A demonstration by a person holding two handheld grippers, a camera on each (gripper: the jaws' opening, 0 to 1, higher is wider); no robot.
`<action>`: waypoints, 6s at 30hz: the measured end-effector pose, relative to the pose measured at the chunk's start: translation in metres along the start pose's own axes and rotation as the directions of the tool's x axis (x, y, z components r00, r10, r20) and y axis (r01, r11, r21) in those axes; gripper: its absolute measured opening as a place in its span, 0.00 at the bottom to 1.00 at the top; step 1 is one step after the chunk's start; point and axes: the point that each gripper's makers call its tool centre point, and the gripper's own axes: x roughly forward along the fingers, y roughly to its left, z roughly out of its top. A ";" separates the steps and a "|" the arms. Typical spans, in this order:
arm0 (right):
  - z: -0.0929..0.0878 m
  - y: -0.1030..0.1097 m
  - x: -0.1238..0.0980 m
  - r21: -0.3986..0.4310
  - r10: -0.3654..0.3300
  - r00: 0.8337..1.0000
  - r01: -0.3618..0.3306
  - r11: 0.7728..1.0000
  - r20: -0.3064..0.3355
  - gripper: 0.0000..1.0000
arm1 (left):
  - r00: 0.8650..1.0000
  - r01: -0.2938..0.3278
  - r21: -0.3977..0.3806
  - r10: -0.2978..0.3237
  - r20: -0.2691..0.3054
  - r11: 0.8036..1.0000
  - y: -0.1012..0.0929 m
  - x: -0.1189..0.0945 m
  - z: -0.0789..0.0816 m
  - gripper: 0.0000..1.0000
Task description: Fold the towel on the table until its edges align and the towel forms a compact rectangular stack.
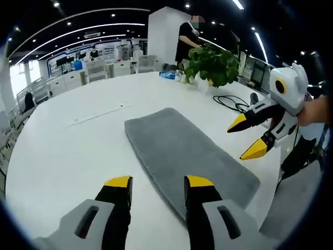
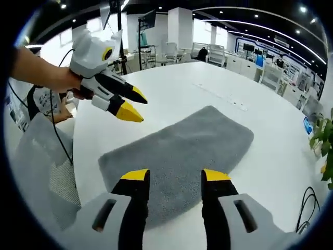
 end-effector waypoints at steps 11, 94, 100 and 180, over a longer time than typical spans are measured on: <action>-0.004 0.021 -0.022 -0.064 0.047 0.999 -0.046 0.997 0.010 0.51 | 1.000 -0.020 0.036 0.019 0.018 0.999 -0.016 -0.021 0.000 0.58; -0.109 0.074 0.008 -0.398 0.151 0.962 -0.234 0.887 -0.228 0.26 | 0.917 0.360 0.515 -0.195 -0.347 0.778 -0.104 0.004 -0.108 0.37; -0.109 0.072 0.009 -0.406 0.159 0.965 -0.233 0.884 -0.208 0.20 | 0.905 0.374 0.466 -0.205 -0.372 0.802 -0.101 0.007 -0.108 0.34; -0.054 0.130 -0.084 -0.037 0.444 0.882 -0.454 0.890 -0.159 0.05 | 0.826 0.514 0.262 -0.389 -0.408 0.817 -0.134 -0.094 -0.060 0.13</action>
